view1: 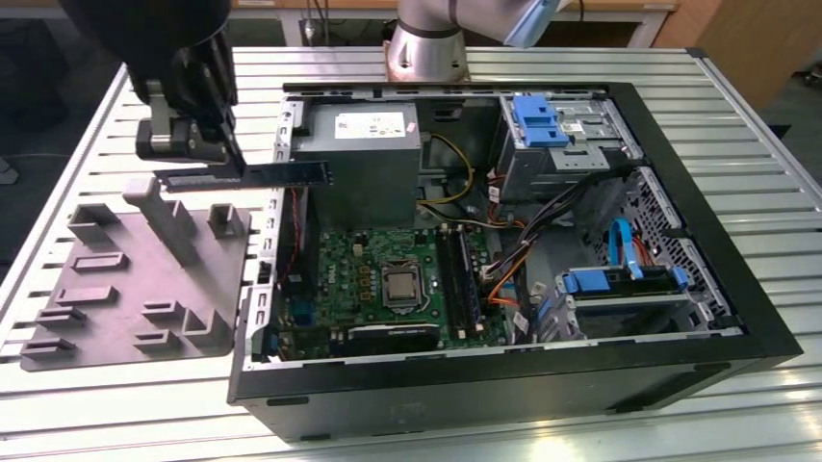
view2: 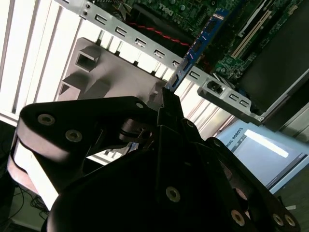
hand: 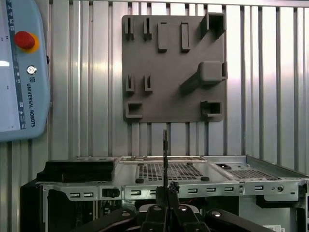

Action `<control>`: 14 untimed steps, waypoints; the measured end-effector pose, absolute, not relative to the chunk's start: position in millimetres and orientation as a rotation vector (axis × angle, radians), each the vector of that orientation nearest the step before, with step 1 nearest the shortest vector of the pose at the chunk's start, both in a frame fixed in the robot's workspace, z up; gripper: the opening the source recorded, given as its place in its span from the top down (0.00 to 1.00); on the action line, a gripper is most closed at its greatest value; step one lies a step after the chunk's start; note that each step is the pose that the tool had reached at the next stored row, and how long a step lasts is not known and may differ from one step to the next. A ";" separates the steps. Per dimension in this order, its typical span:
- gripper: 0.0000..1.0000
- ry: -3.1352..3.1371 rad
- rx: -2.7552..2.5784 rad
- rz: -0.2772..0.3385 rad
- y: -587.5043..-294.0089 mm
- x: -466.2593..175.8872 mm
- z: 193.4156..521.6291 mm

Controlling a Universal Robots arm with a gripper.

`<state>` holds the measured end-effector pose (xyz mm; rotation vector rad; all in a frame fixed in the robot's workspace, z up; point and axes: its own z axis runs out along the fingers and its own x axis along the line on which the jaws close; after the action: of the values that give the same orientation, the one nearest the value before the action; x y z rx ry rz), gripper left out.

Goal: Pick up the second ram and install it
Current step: 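Pick up the second ram and move it above second insertion slot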

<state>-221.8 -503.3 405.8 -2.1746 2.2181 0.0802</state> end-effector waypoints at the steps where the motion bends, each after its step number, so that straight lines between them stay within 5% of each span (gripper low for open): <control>1: 0.88 2.219 -2.175 0.081 -503.3 -219.4 405.6; 14: 0.88 2.220 -2.177 0.085 -502.2 -193.0 404.0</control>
<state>-193.0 -502.2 404.0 -2.1772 2.2199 0.0853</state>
